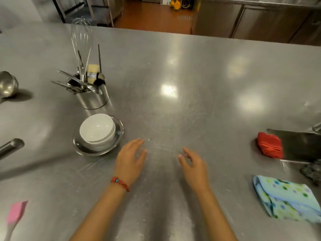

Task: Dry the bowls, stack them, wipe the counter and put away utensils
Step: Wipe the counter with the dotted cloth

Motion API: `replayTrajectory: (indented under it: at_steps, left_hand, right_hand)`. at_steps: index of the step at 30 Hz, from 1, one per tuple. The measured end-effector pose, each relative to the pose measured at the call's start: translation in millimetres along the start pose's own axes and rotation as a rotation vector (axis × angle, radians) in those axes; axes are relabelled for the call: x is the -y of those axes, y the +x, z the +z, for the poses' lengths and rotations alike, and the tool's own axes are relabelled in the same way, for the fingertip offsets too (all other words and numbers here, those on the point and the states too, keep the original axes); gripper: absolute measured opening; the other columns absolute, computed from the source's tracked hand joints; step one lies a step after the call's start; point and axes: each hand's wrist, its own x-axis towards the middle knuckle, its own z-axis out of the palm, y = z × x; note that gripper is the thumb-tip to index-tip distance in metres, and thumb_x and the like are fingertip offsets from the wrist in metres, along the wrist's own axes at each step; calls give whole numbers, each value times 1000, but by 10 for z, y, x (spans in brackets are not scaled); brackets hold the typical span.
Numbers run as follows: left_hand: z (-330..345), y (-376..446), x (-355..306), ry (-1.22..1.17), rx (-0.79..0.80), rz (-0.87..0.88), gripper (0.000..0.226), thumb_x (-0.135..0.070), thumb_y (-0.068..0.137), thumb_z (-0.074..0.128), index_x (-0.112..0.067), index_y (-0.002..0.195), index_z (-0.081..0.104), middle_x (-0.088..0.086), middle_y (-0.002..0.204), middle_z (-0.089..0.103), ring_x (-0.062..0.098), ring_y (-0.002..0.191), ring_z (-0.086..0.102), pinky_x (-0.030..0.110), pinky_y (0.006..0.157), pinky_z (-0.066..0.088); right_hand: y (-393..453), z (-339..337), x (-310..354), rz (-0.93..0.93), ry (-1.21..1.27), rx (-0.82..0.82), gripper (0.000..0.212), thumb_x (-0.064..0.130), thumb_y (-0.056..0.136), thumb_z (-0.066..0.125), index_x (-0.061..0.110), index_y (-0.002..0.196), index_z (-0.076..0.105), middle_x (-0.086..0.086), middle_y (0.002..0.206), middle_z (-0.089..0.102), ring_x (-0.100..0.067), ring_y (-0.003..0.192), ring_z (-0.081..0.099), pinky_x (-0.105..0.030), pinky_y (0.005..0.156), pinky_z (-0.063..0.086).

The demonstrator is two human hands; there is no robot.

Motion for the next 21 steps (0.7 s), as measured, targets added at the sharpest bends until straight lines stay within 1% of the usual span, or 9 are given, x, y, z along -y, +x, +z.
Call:
replayTrajectory:
  at_steps: [2, 5, 7, 9, 11, 13, 15, 18, 21]
  left_hand:
    - [353, -201, -310, 25, 98, 5, 31, -2, 76, 70, 2, 106, 66, 23, 113, 65, 35, 108, 60, 35, 96, 41]
    - [837, -498, -726, 40, 234, 27, 31, -7, 80, 68, 1, 109, 65, 22, 118, 62, 35, 112, 57, 38, 99, 40]
    - [1111, -680, -977, 61, 321, 36, 37, -26, 86, 58, -1, 112, 64, 21, 121, 61, 33, 114, 56, 40, 101, 40]
    - [1349, -838, -1171, 85, 386, 68, 57, -45, 84, 38, -1, 107, 67, 20, 115, 65, 34, 107, 61, 44, 94, 46]
    - [1543, -978, -1309, 106, 431, 123, 71, -54, 90, 24, -1, 99, 70, 20, 105, 69, 35, 94, 67, 47, 79, 54]
    - [1694, -1105, -1388, 143, 469, 157, 78, -55, 92, 13, -1, 98, 70, 20, 105, 69, 36, 92, 68, 50, 72, 55]
    - [1800, -1218, -1431, 211, 510, 158, 79, -55, 93, 10, -2, 103, 69, 21, 110, 67, 39, 97, 65, 54, 73, 53]
    - [1881, -1365, -1474, 341, 586, 147, 80, -52, 93, 5, -4, 106, 68, 20, 114, 66, 40, 100, 64, 54, 74, 53]
    - [1917, -1462, -1487, 438, 654, 127, 81, -49, 94, 0, -8, 106, 69, 16, 112, 68, 37, 98, 65, 52, 73, 53]
  right_hand:
    - [-113, -433, -286, -11, -78, -27, 36, 21, 87, 62, 8, 120, 59, -11, 125, 60, -25, 117, 54, -34, 103, 38]
    - [-290, -1078, -748, 17, -170, -90, 36, 21, 87, 62, 9, 121, 59, -12, 127, 59, -26, 121, 51, -34, 104, 34]
    - [-392, -1491, -1038, 47, -218, -160, 35, 18, 85, 64, 6, 117, 61, -13, 123, 61, -28, 118, 52, -34, 102, 34]
    - [-480, -1851, -1290, 86, -248, -226, 32, 14, 83, 65, 3, 113, 63, -16, 117, 63, -31, 114, 54, -36, 99, 37]
    - [-538, -2143, -1503, 107, -275, -286, 30, 10, 82, 67, 0, 110, 64, -19, 114, 64, -34, 111, 55, -40, 97, 40]
    - [-569, -2365, -1684, 107, -319, -325, 30, 10, 82, 67, -1, 110, 64, -20, 115, 63, -35, 111, 55, -43, 98, 40]
    - [-564, -2529, -1831, 161, -320, -356, 33, 12, 84, 64, 0, 114, 61, -18, 121, 60, -34, 116, 51, -43, 101, 38]
    - [-497, -2657, -1983, 304, -177, -417, 40, 18, 86, 61, 1, 122, 53, -18, 123, 57, -35, 114, 50, -43, 98, 41]
    - [-417, -2664, -2104, 462, 10, -409, 51, 27, 86, 62, 3, 128, 46, -17, 125, 57, -33, 113, 53, -38, 93, 43]
